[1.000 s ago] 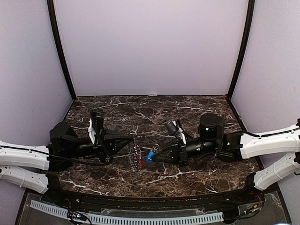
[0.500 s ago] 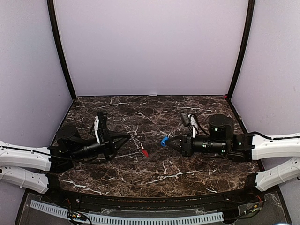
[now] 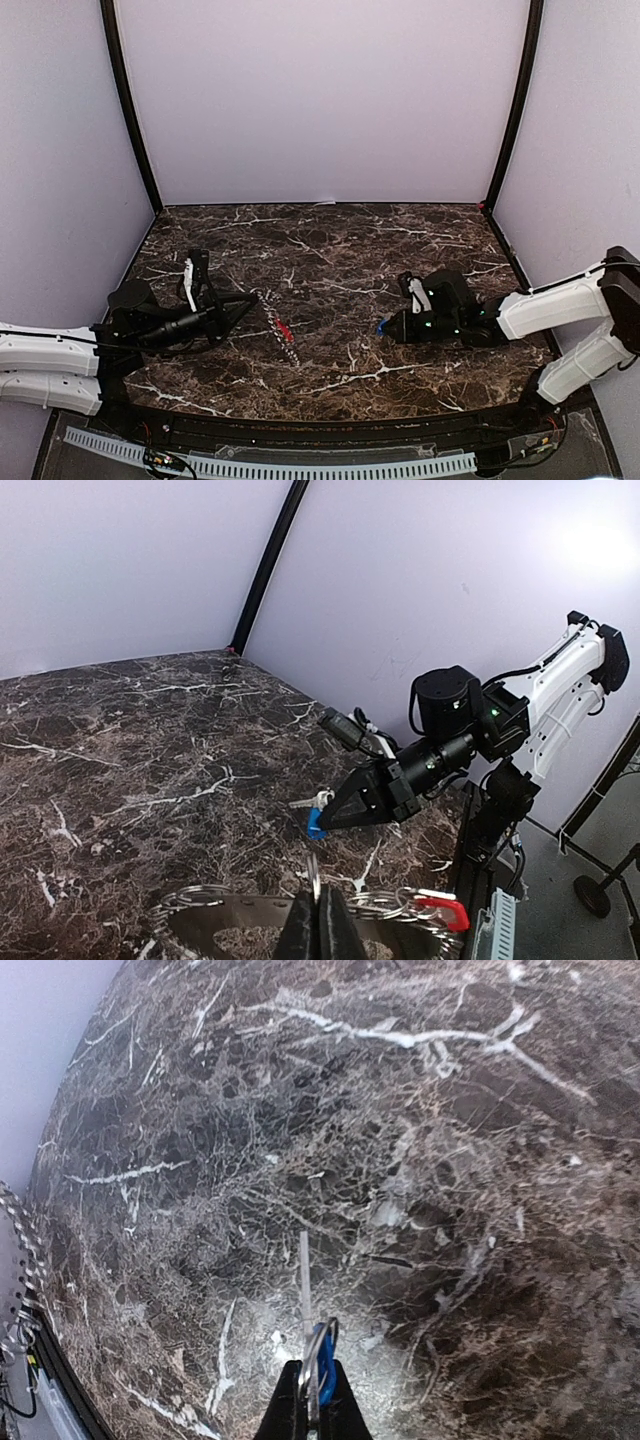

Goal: Remove the keys from the keyring

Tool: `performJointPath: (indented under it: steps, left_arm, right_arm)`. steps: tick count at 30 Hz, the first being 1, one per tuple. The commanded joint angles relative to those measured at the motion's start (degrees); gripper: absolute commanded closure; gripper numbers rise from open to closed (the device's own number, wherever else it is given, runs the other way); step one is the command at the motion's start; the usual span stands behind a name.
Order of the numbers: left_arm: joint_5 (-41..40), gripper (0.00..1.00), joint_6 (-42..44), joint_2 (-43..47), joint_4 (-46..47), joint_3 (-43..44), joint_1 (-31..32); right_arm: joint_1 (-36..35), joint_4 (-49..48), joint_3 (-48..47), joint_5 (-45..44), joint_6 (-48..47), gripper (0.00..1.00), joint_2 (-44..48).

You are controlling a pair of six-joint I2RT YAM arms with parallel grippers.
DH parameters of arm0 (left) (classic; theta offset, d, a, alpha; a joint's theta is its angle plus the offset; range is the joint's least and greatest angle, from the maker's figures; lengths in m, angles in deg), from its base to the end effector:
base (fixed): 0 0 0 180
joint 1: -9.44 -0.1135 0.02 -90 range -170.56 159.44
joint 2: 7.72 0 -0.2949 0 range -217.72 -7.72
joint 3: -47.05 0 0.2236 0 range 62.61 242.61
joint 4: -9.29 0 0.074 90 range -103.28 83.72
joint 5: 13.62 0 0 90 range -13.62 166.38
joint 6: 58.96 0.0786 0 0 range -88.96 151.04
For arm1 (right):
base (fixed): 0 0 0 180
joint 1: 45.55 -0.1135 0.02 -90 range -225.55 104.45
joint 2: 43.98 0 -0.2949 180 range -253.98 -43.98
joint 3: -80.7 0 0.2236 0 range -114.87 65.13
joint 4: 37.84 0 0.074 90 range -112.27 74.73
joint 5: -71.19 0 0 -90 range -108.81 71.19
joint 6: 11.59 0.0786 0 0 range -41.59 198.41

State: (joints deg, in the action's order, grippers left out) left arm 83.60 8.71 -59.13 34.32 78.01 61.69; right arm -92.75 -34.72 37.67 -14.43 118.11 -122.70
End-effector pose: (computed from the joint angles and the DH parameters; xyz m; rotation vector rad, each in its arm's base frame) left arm 0.1128 -0.1619 0.2780 0.5178 1.5149 -1.1285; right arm 0.1741 0.1968 0.1768 -0.2012 2.3966 0.8589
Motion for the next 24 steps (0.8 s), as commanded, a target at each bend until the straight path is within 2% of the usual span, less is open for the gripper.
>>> performJointPath:
  steps: [1,4,8,16,20,24]
  left_arm:
    - [2.51,1.0,-1.99,4.25,3.98,-2.56,-0.39]
    - [3.88,1.0,-2.24,6.19,3.47,-3.47,-0.39]
    - [3.65,1.0,-2.73,8.29,1.3,-3.71,-0.39]
    - [1.86,1.0,-3.45,9.29,-2.33,-2.65,-0.39]
    - [3.06,1.0,-3.49,7.74,-3.68,-0.87,-0.39]
    - [5.19,1.0,-3.82,5.46,-3.02,0.33,-0.39]
  right_arm:
    - [0.37,-6.34,-3.78,4.19,0.38,1.0,-4.67]
    - [0.35,-6.11,-5.2,3.49,-0.26,0.99,-7.08]
    - [0.37,-5.75,-5.43,2.67,-0.22,0.91,-8.99]
    - [0.6,-4.22,-5.85,0.93,-0.75,0.83,-9.32]
    - [0.68,-2.49,-6.41,-1.05,-2.24,0.73,-7.96]
    - [0.71,-3.22,-5.92,-0.9,-3.93,0.58,-4.44]
